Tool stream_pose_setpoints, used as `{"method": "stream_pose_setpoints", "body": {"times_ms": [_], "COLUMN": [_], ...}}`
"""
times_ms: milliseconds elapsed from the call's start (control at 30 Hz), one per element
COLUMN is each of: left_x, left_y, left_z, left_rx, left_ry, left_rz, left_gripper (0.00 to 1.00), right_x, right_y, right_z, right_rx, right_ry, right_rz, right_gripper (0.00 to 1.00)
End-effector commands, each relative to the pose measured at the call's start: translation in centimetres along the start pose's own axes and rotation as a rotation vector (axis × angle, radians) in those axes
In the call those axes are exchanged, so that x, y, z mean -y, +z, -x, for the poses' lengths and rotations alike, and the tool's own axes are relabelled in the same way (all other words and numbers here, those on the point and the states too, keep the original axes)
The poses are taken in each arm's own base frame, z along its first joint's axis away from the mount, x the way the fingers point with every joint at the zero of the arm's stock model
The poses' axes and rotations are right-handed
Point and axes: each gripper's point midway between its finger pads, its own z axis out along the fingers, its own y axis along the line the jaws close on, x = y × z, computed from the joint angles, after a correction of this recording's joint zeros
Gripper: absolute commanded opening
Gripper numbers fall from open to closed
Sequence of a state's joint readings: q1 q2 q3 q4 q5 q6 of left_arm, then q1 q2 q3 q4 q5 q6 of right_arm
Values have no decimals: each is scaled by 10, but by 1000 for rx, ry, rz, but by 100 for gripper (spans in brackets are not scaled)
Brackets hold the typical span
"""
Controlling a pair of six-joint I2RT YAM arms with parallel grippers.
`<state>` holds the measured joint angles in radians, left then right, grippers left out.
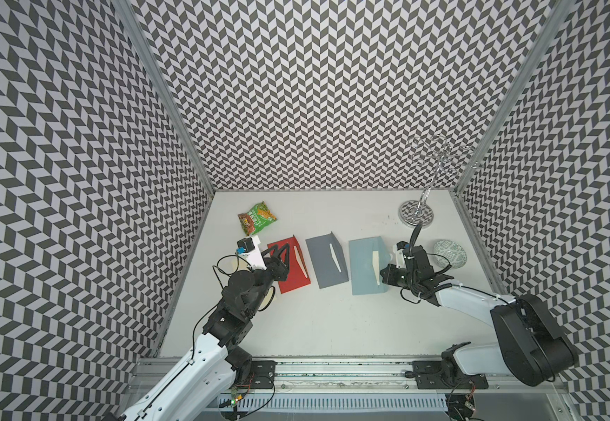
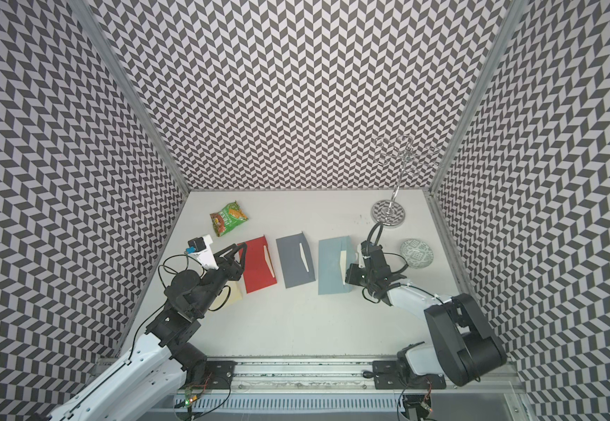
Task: Open the envelope
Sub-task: Place the envelope at the center of the board, then reset both arms
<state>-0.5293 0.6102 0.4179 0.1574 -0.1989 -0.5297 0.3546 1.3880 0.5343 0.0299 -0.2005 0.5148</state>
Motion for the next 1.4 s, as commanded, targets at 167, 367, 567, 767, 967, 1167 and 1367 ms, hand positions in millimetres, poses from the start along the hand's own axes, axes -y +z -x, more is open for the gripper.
{"method": "stream_pose_setpoints", "body": {"times_ms": [167,367,567,767,967,1167,1367], "left_x": [-34,-50,-65,-65,-92,-148,-205], "left_y": [-13,-17,-14,-5,18,31,1], "left_z": [9,9,7,30,46,62,43], "left_rx": [33,54,80,213,283,302,353], "left_ry": [9,8,-4,-58,14,99,168], "left_rz": [194,271,335,354,562,767,839], "left_gripper": [57,63,68,74,91,100,100], "right_x": [-4,3,9,30,54,92,100], "right_y": [0,-23,-65,-111,-132,-150,-143], "right_z": [5,29,64,105,132,130,129], "right_rx": [-10,132,344,600,741,891,947], "right_ry": [-28,-7,-1,56,44,22,-86], "right_rz": [32,-19,-91,-258,-471,-691,-732], "right_gripper": [5,31,46,65,89,100,100]}}
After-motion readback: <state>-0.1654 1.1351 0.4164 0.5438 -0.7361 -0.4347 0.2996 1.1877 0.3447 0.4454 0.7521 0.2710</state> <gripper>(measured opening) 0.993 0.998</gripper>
